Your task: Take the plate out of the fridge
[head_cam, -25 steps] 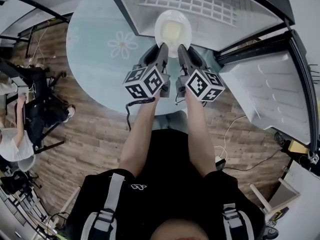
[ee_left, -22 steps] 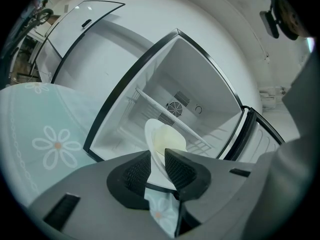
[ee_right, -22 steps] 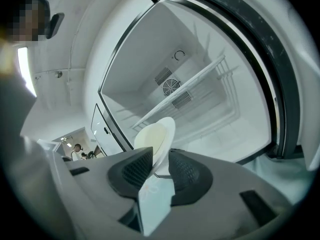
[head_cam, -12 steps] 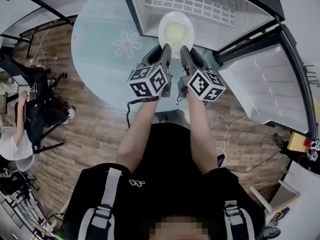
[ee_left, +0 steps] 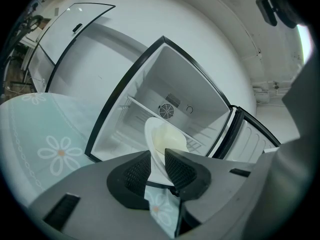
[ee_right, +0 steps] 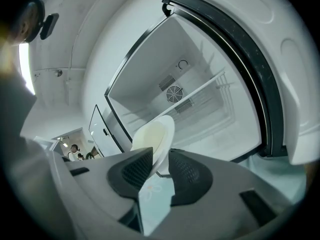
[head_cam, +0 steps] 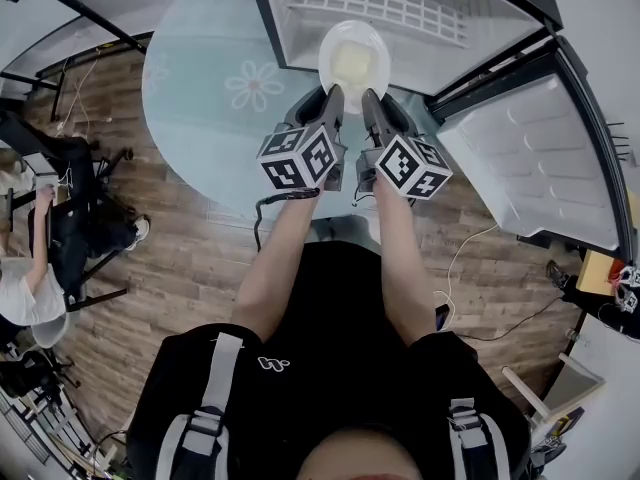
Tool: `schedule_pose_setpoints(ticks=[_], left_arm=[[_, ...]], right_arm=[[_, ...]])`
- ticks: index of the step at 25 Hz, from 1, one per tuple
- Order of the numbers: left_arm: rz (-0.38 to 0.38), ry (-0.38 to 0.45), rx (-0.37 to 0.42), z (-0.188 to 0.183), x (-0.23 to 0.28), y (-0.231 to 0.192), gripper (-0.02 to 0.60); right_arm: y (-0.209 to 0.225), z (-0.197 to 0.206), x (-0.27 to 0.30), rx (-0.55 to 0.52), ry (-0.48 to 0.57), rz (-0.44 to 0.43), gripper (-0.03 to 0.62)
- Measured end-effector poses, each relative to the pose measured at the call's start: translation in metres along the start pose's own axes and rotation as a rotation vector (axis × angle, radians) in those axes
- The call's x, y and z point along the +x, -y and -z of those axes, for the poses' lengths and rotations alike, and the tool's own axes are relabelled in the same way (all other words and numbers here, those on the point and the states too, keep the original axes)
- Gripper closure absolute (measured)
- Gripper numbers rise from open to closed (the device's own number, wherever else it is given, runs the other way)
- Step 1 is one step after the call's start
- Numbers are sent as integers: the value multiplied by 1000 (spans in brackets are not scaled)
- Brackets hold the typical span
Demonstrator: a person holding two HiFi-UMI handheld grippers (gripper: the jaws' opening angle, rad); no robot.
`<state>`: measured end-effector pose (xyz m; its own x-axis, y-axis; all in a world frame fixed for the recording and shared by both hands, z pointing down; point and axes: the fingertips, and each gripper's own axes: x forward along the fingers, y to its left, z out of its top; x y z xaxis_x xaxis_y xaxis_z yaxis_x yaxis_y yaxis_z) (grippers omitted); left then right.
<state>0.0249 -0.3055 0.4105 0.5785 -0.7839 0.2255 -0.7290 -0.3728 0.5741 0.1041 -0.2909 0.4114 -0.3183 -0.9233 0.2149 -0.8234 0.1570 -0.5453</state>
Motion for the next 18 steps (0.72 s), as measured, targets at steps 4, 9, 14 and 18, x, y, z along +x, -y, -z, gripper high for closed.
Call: schedule_pose_setpoints(ticks=[4,9,14,18], left_arm=[[3,3,1,-2,-1,1,499],[11,10,-4,-3,-3,1,500],[12,7,-5,-1,-3,3,500],[15,7,-3,-1,-3,7,500]], right_arm=[[-2,-1,-1,2,2,-1,488],[-3,-1,-2,3,5,-5,488],[-2,-1,-4,-3,5,-6,487],[-2,-3,-7,-1,8,-5,487]])
